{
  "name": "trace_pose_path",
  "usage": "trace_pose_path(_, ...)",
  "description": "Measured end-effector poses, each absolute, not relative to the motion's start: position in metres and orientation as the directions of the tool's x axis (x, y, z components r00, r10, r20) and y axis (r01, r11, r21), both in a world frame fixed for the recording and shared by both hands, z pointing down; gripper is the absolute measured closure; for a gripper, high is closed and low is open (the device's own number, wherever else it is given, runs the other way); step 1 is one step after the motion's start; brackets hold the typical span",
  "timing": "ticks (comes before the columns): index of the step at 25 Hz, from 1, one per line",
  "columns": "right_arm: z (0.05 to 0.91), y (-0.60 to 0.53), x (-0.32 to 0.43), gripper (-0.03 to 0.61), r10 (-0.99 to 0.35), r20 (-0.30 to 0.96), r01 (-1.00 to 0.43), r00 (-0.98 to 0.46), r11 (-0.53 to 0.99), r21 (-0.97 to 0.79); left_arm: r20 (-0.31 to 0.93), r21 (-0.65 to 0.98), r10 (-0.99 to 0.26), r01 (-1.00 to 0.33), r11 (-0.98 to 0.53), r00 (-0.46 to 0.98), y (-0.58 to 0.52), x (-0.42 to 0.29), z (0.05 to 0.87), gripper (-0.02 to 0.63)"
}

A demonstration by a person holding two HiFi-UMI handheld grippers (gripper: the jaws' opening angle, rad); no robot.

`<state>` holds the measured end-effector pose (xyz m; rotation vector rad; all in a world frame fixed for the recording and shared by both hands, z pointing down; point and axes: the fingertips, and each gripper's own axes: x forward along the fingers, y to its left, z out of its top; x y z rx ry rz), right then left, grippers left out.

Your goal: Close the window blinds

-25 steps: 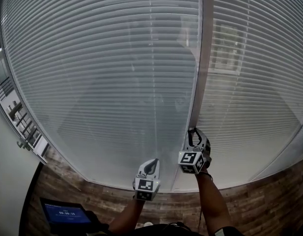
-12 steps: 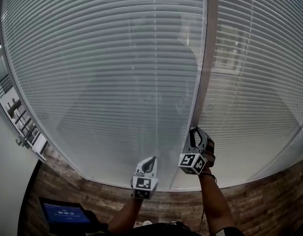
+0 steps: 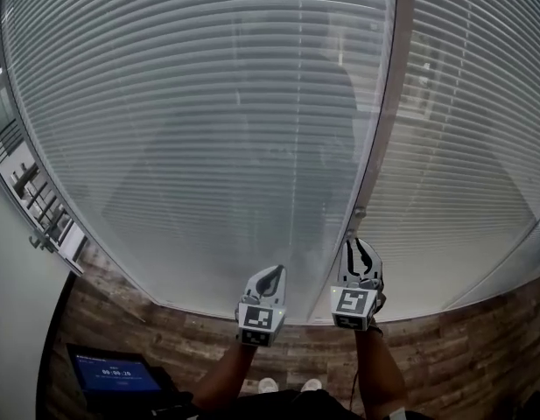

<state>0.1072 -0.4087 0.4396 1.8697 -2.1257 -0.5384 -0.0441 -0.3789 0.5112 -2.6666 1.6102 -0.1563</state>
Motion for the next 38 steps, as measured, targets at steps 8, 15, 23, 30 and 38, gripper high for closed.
trace_pose_path(8, 0.450, -0.365, 0.085, 0.574, -0.992, -0.069, -0.957, -0.101, 0.078, 0.280, 0.019, -0.058, -0.864, -0.862, -0.503, 0.503, -0.356, -0.062, 0.489, 0.614)
trace_pose_path(15, 0.468, -0.330, 0.070, 0.574, -0.988, -0.044, -0.984, -0.146, 0.141, 0.111, 0.004, -0.045, -0.867, -0.866, -0.498, 0.499, -0.337, -0.069, 0.482, 0.614)
trace_pose_path(23, 0.468, -0.253, 0.074, 0.574, -0.979, -0.028, -0.973, -0.201, 0.196, 0.123, -0.037, -0.035, -0.909, -0.910, -0.414, 0.415, -0.270, -0.068, 0.466, 0.614)
trace_pose_path(30, 0.481, -0.194, 0.088, 0.574, -0.963, -0.047, -0.959, -0.267, 0.261, 0.106, -0.023, -0.039, -0.909, -0.908, -0.416, 0.417, -0.207, -0.032, 0.477, 0.614)
trace_pose_path(38, 0.503, -0.138, 0.111, 0.574, -0.957, -0.008, -0.952, -0.290, 0.288, 0.100, 0.010, -0.034, -0.926, -0.925, -0.378, 0.378, -0.140, -0.017, 0.493, 0.614)
